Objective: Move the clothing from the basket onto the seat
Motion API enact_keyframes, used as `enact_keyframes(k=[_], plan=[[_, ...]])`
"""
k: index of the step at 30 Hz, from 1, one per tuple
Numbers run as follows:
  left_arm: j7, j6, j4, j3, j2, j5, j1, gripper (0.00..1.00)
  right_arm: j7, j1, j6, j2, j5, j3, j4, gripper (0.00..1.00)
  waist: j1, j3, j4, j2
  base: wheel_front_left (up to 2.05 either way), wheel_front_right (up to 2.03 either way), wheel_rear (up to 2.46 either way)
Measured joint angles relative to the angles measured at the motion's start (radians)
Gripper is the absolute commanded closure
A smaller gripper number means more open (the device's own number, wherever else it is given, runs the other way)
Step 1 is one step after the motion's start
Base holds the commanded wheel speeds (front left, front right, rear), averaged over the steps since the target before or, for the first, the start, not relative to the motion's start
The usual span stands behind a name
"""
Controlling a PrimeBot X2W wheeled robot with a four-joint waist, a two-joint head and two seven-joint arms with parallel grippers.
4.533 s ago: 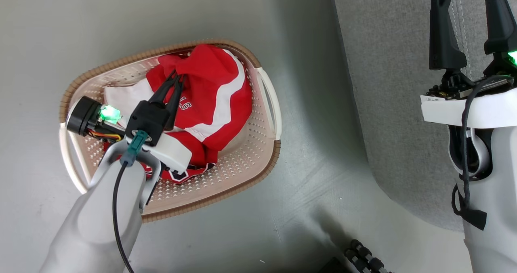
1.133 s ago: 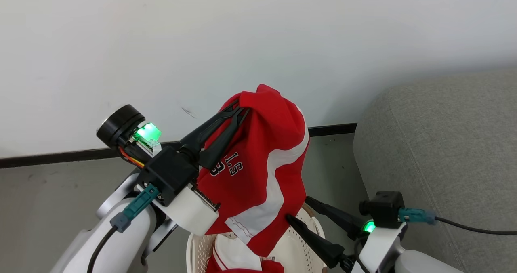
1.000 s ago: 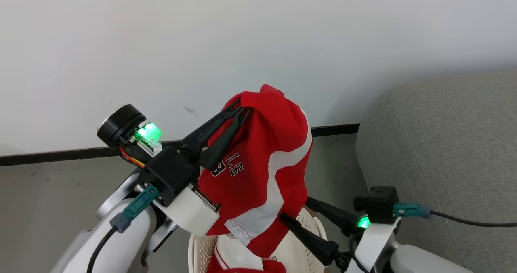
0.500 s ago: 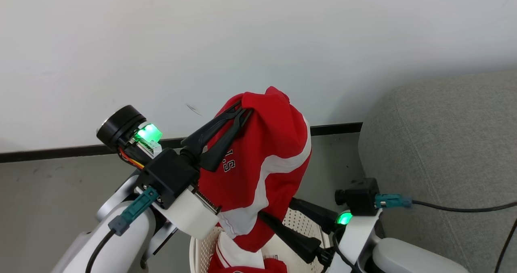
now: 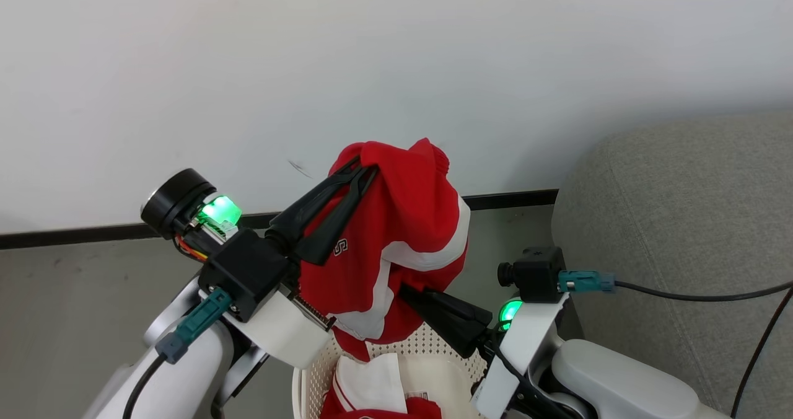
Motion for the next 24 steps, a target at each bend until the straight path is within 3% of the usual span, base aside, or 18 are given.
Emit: enact_keyframes(k=[9,16,17,19,20,24], plan=[[0.01,0.037,0.066,0.048,-0.003,-0.041,0.077,1.0,0.0,0.003,0.0,-0.052,-0.077,-0.014,-0.044,1.0,0.0,-0.007,-0.008,0.0,0.0,0.0,0.0],[0.009,0.054,0.12,0.07,-0.012,-0.089,0.13,1.0,0.0,0.067,0.0,-0.111,-0.161,-0.189,-0.123,1.0,0.0,-0.013,-0.031,0.0,0.0,0.0,0.0],[0.009,0.054,0.123,0.072,-0.015,-0.095,0.138,0.96,0.0,0.075,0.0,-0.119,-0.171,-0.209,-0.132,1.0,0.0,-0.014,-0.035,0.0,0.0,0.0,0.0],[0.003,0.058,0.13,0.075,-0.03,-0.109,0.149,0.15,0.0,0.087,0.0,-0.131,-0.197,-0.248,-0.141,1.0,0.0,-0.015,-0.043,0.0,0.0,0.0,0.0],[-0.001,0.062,0.132,0.075,-0.037,-0.12,0.155,0.0,0.0,0.089,0.0,-0.138,-0.211,-0.266,-0.147,1.0,0.0,-0.016,-0.047,0.0,0.0,0.0,0.0],[-0.011,0.062,0.147,0.074,-0.043,-0.139,0.179,0.0,0.0,0.095,0.0,-0.158,-0.248,-0.337,-0.162,1.0,0.0,-0.018,-0.065,0.0,0.0,0.0,0.0]])
